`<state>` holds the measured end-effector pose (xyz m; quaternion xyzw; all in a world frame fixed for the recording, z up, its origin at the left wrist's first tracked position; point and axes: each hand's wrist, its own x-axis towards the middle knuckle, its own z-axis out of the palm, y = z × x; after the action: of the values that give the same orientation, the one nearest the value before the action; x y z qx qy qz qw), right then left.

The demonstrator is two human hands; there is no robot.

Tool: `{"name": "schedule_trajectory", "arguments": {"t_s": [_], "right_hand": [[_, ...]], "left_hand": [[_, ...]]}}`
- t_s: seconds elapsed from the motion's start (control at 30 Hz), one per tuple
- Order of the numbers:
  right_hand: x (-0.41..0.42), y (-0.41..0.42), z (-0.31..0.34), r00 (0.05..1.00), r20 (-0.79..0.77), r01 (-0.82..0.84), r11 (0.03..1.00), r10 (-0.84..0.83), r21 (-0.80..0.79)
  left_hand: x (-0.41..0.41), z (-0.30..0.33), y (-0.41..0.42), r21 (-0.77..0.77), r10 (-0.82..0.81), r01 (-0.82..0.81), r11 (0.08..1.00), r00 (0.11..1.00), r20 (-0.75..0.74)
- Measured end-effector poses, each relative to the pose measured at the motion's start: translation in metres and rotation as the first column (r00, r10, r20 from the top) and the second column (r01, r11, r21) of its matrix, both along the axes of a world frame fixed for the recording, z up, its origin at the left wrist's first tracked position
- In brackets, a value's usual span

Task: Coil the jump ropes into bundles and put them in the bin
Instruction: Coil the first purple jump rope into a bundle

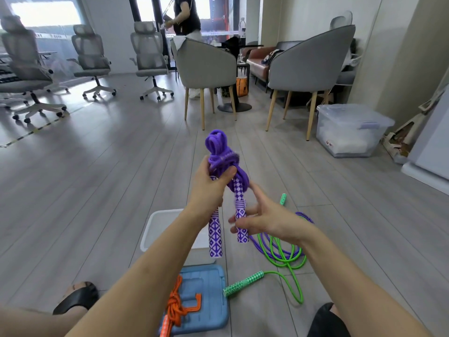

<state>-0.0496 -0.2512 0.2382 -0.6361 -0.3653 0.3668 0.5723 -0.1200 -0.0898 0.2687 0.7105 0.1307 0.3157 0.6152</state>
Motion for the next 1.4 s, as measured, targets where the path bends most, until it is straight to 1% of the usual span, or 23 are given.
{"name": "schedule_trajectory", "arguments": {"t_s": [0.07,0.13,0.17,0.23,0.27,0.33,0.47,0.57,0.63,0.7,0.83,0.9,1.0,1.1,1.23,1.3,1.37,1.4], "right_hand": [[-0.001,0.003,-0.012,0.995,0.098,0.000,0.992,0.012,-0.123],[-0.001,0.004,-0.021,0.987,0.163,0.023,0.981,0.010,-0.195],[-0.001,0.005,-0.022,0.983,0.185,0.038,0.978,0.001,-0.204],[-0.001,0.009,-0.019,0.983,0.179,0.070,0.985,-0.041,-0.158],[-0.001,0.012,-0.018,0.983,0.172,0.090,0.987,-0.067,-0.133],[-0.002,0.016,-0.018,0.972,0.208,0.133,0.985,-0.107,-0.114],[0.003,0.009,-0.039,0.930,0.348,0.185,0.969,-0.118,-0.165],[0.013,0.004,-0.054,0.898,0.429,0.210,0.953,-0.100,-0.217],[0.014,0.004,-0.057,0.896,0.432,0.221,0.947,-0.103,-0.232],[0.011,0.008,-0.054,0.912,0.391,0.221,0.952,-0.126,-0.211],[0.007,0.015,-0.039,0.944,0.272,0.213,0.975,-0.189,-0.061],[0.007,0.016,-0.030,0.948,0.243,0.217,0.976,-0.205,-0.024],[0.006,0.017,-0.026,0.934,0.293,0.223,0.974,-0.204,-0.032],[0.006,0.020,-0.029,0.900,0.379,0.248,0.968,-0.215,-0.041],[0.003,0.021,-0.042,0.872,0.448,0.255,0.964,-0.197,-0.072],[0.003,0.019,-0.046,0.870,0.465,0.229,0.970,-0.167,-0.081],[0.006,0.018,-0.048,0.882,0.457,0.188,0.976,-0.117,-0.113],[0.009,0.017,-0.049,0.891,0.441,0.179,0.975,-0.104,-0.133]], "left_hand": [[0.001,0.004,0.011,-0.041,0.021,-0.020,0.999,0.999,0.030],[0.000,0.004,0.017,-0.049,0.004,-0.002,0.999,0.999,0.040],[0.000,0.003,0.017,-0.039,-0.009,0.010,0.999,0.999,0.032],[-0.001,-0.003,0.014,-0.022,-0.030,0.030,0.999,1.000,0.005],[-0.001,-0.005,0.013,-0.022,-0.037,0.036,0.999,0.999,-0.004],[0.001,-0.006,0.013,-0.045,-0.030,0.030,0.999,1.000,-0.003],[0.005,0.002,0.021,-0.163,0.008,-0.004,0.987,1.000,0.027],[0.003,-0.002,0.016,-0.162,-0.076,0.070,0.984,0.997,-0.031],[0.003,-0.008,0.014,-0.150,-0.125,0.111,0.982,0.989,-0.084],[0.001,-0.013,0.015,-0.129,-0.129,0.112,0.985,0.984,-0.127],[-0.002,-0.025,0.019,-0.154,-0.142,0.118,0.981,0.978,-0.156],[-0.003,-0.028,0.021,-0.148,-0.157,0.131,0.980,0.971,-0.179],[-0.003,-0.029,0.025,-0.169,-0.173,0.141,0.975,0.967,-0.188],[-0.002,-0.030,0.023,-0.196,-0.146,0.118,0.974,0.980,-0.137],[-0.002,-0.031,0.017,-0.265,-0.007,-0.001,0.964,1.000,-0.027],[-0.004,-0.032,0.017,-0.285,0.046,-0.042,0.958,0.999,0.008],[-0.006,-0.033,0.020,-0.255,0.050,-0.050,0.966,0.999,-0.008],[-0.007,-0.033,0.021,-0.208,0.021,-0.030,0.978,0.999,-0.044]]}}
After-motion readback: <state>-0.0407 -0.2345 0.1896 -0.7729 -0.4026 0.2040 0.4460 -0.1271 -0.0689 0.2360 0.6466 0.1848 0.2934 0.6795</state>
